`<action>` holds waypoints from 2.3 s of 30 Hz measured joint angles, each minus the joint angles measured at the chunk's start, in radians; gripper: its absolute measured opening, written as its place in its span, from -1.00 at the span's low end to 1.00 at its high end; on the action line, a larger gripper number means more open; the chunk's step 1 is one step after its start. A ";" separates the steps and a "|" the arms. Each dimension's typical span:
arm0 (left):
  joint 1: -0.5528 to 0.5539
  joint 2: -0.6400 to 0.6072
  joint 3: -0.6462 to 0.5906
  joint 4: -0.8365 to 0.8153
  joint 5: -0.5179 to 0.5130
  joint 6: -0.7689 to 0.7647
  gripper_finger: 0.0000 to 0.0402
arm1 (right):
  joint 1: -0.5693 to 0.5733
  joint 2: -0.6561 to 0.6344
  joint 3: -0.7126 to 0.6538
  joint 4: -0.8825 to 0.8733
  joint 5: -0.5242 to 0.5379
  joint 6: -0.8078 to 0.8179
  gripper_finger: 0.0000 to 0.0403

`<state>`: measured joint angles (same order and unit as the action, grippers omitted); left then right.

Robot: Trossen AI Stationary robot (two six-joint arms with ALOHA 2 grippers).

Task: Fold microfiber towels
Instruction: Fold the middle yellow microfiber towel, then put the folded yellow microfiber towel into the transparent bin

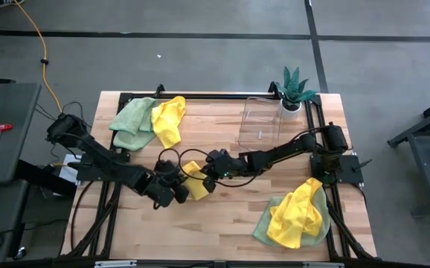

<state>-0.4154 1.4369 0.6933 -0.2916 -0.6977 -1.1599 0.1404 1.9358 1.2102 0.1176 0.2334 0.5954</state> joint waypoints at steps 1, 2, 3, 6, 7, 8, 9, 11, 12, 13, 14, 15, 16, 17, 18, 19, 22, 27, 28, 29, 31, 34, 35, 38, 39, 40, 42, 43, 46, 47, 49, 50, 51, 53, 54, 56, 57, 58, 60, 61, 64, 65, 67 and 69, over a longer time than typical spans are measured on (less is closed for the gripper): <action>0.005 0.002 0.000 -0.002 0.001 0.000 -1.00 | -0.002 0.003 0.000 0.000 0.000 0.005 -1.00; 0.009 0.004 -0.001 -0.003 0.000 0.001 -1.00 | -0.004 0.005 0.000 -0.003 -0.002 0.012 -1.00; 0.014 0.003 -0.001 -0.003 -0.001 0.001 -1.00 | -0.004 0.005 0.000 -0.008 0.002 0.015 -1.00; 0.028 0.004 -0.001 -0.006 -0.007 0.003 -1.00 | -0.004 0.005 0.000 -0.013 0.027 0.009 -1.00; 0.032 0.004 -0.001 -0.006 -0.008 0.003 -1.00 | -0.004 0.005 0.000 -0.011 0.029 0.008 -1.00; 0.036 0.004 -0.001 -0.010 -0.009 0.003 -1.00 | -0.005 0.005 0.000 -0.004 0.029 0.008 -1.00; 0.039 0.004 -0.001 -0.019 -0.009 0.002 -1.00 | -0.007 0.005 0.000 0.000 0.027 0.008 -1.00; 0.044 0.004 -0.001 -0.039 -0.014 0.000 -1.00 | -0.011 0.005 0.000 -0.004 0.024 0.008 -1.00; 0.044 0.004 -0.001 -0.048 -0.020 -0.001 -1.00 | -0.013 0.005 0.000 -0.005 0.023 0.008 -1.00; 0.045 0.004 0.000 -0.060 -0.030 -0.010 -1.00 | -0.016 0.005 0.000 -0.002 0.020 0.008 -1.00; 0.046 0.003 0.000 -0.068 -0.038 -0.018 -1.00 | -0.018 0.005 0.000 0.001 0.019 0.008 -1.00; 0.049 0.003 0.000 -0.075 -0.044 -0.028 -1.00 | -0.021 0.005 0.000 0.003 0.019 0.007 -1.00; 0.050 0.003 0.000 -0.081 -0.050 -0.034 -1.00 | -0.024 0.005 0.000 0.003 0.019 0.007 -1.00; 0.052 0.003 0.000 -0.084 -0.055 -0.036 -1.00 | -0.028 0.005 0.000 0.003 0.019 0.007 -1.00; 0.056 0.004 0.000 -0.084 -0.057 -0.036 -1.00 | -0.031 0.006 0.000 0.004 0.019 0.007 -1.00; 0.059 0.010 0.001 -0.083 -0.057 -0.034 -1.00 | -0.033 0.007 0.000 0.003 0.019 0.007 -1.00; 0.072 0.037 0.000 -0.090 -0.053 -0.034 -1.00 | -0.036 0.008 0.000 -0.005 0.026 0.007 -1.00; 0.082 0.093 -0.002 -0.088 -0.034 -0.043 -1.00 | -0.038 0.008 -0.002 -0.003 0.045 0.003 -0.99; 0.082 0.099 -0.003 -0.096 -0.034 -0.042 -1.00 | -0.038 0.008 -0.002 -0.005 0.045 0.007 -0.99; 0.083 0.107 -0.003 -0.096 -0.038 -0.042 -1.00 | -0.037 0.008 -0.002 -0.007 0.044 0.010 -0.99; 0.082 0.122 -0.003 -0.089 -0.057 -0.043 -1.00 | -0.037 0.008 -0.002 -0.012 0.046 0.009 -0.99; 0.084 0.126 -0.003 -0.093 -0.073 -0.042 -1.00 | -0.037 0.008 -0.002 -0.010 0.048 0.008 -1.00; 0.088 0.126 -0.002 -0.093 -0.072 -0.042 -1.00 | -0.037 0.008 -0.002 -0.010 0.048 0.008 -1.00; 0.097 0.126 -0.002 -0.114 -0.083 -0.042 -1.00 | -0.037 0.008 -0.002 -0.010 0.048 0.007 -1.00; 0.101 0.126 -0.002 -0.120 -0.090 -0.041 -1.00 | -0.037 0.008 -0.002 -0.010 0.048 0.007 -1.00; 0.106 0.126 -0.002 -0.129 -0.095 -0.041 -1.00 | -0.037 0.008 -0.002 -0.009 0.048 0.007 -1.00; 0.118 0.126 -0.002 -0.144 -0.096 -0.041 -1.00 | -0.036 0.008 -0.002 -0.009 0.048 0.007 -1.00; 0.123 0.126 -0.002 -0.150 -0.096 -0.041 -0.99 | -0.036 0.008 -0.002 -0.009 0.048 0.008 -1.00; 0.137 0.126 -0.002 -0.163 -0.097 -0.036 -0.99 | -0.036 0.008 -0.002 -0.009 0.048 0.008 -1.00; 0.142 0.126 -0.002 -0.163 -0.097 -0.023 -0.99 | -0.036 0.008 -0.002 -0.009 0.048 0.008 -1.00; 0.151 0.126 -0.002 -0.161 -0.097 0.017 -0.99 | -0.036 0.008 -0.002 -0.009 0.048 0.007 -1.00; 0.157 0.126 -0.002 -0.161 -0.097 0.035 -0.99 | -0.036 0.008 -0.002 -0.009 0.048 0.008 -1.00; 0.164 0.126 -0.002 -0.161 -0.097 0.053 -0.97 | -0.036 0.008 -0.002 -0.009 0.048 0.007 -1.00; 0.178 0.125 -0.002 -0.161 -0.097 0.082 -0.91 | -0.036 0.008 -0.002 -0.008 0.048 0.008 -1.00; 0.187 0.125 -0.002 -0.161 -0.098 0.094 -0.86 | -0.036 0.008 -0.002 -0.009 0.048 0.007 -1.00; 0.209 0.125 -0.002 -0.161 -0.099 0.116 -0.74 | -0.036 0.008 -0.002 -0.009 0.048 0.007 -1.00; 0.221 0.125 -0.002 -0.161 -0.099 0.130 -0.68 | -0.036 0.008 -0.002 -0.008 0.048 0.007 -0.99; 0.234 0.125 -0.002 -0.161 -0.099 0.148 -0.61 | -0.036 0.008 -0.002 -0.009 0.048 0.007 -0.98; 0.261 0.123 -0.002 -0.162 -0.096 0.191 -0.48 | -0.036 0.008 -0.002 -0.008 0.048 0.007 -0.94; 0.276 0.118 -0.002 -0.162 -0.086 0.218 -0.41 | -0.036 0.008 -0.002 -0.009 0.048 0.007 -0.92; 0.322 0.087 -0.002 -0.170 -0.039 0.306 -0.22 | -0.036 0.008 -0.002 -0.009 0.048 0.007 -0.83; 0.336 0.072 -0.001 -0.177 -0.026 0.332 -0.16 | -0.036 0.008 -0.002 -0.008 0.048 0.007 -0.79; 0.363 0.033 -0.001 -0.204 0.000 0.382 -0.05 | -0.036 0.008 -0.001 -0.009 0.048 0.007 -0.72; 0.386 -0.027 -0.001 -0.240 0.017 0.428 0.04 | -0.036 0.008 -0.001 -0.008 0.048 0.007 -0.65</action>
<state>-0.0294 1.4094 0.6926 -0.5319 -0.6812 -0.7321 0.1040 1.9442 1.2091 0.1093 0.2817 0.6022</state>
